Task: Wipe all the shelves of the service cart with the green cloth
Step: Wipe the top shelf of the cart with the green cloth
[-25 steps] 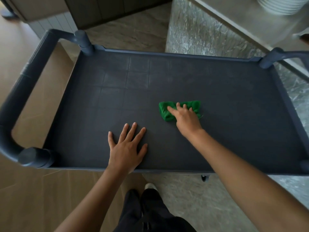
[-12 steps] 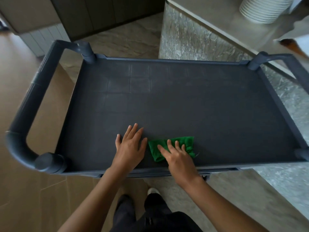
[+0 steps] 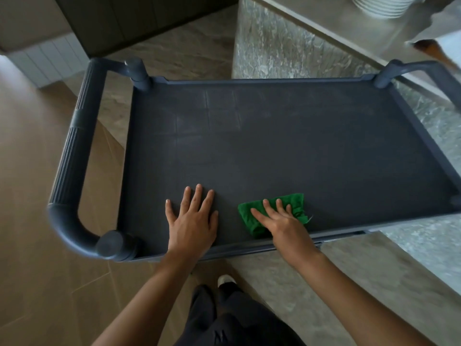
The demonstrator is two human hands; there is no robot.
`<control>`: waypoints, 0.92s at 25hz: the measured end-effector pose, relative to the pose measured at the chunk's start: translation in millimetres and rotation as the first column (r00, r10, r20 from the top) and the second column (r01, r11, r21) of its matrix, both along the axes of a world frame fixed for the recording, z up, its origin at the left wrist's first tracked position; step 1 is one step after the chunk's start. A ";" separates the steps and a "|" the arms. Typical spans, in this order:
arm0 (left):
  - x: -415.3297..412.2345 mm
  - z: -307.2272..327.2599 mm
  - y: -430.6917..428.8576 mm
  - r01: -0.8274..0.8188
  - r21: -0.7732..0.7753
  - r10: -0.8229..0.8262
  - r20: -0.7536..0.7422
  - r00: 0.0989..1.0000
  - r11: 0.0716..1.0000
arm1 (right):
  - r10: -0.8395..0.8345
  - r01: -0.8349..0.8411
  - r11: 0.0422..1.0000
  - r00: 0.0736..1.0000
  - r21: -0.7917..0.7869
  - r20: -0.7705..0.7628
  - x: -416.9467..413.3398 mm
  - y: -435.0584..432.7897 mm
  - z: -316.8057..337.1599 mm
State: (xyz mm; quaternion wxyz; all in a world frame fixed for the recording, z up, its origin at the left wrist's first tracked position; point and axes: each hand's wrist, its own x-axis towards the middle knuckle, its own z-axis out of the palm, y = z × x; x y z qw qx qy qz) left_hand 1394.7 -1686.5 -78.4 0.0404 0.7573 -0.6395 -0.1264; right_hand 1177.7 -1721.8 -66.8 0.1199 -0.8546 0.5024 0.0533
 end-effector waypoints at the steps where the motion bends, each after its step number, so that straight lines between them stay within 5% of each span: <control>1: 0.0 -1.8 -0.4 0.007 0.000 -0.007 0.007 1.000 1.000 | -0.001 0.001 1.000 1.000 -0.006 -0.005 2.5 -5.9 -1.0; 10: -1.2 -0.9 -1.3 0.007 -0.008 -0.006 0.055 0.998 1.000 | -0.027 0.007 0.994 0.982 -0.107 -0.187 82.4 -175.1 0.2; 14: -0.9 -2.2 -1.7 0.001 0.015 -0.002 0.074 0.997 1.000 | -0.087 0.076 0.993 0.988 -0.086 -0.131 112.4 -253.3 -1.9; 23: -2.3 -0.3 -1.4 -0.027 0.011 0.026 0.089 0.996 1.000 | 0.085 -0.136 0.971 0.965 -0.195 -0.249 88.3 -215.5 14.1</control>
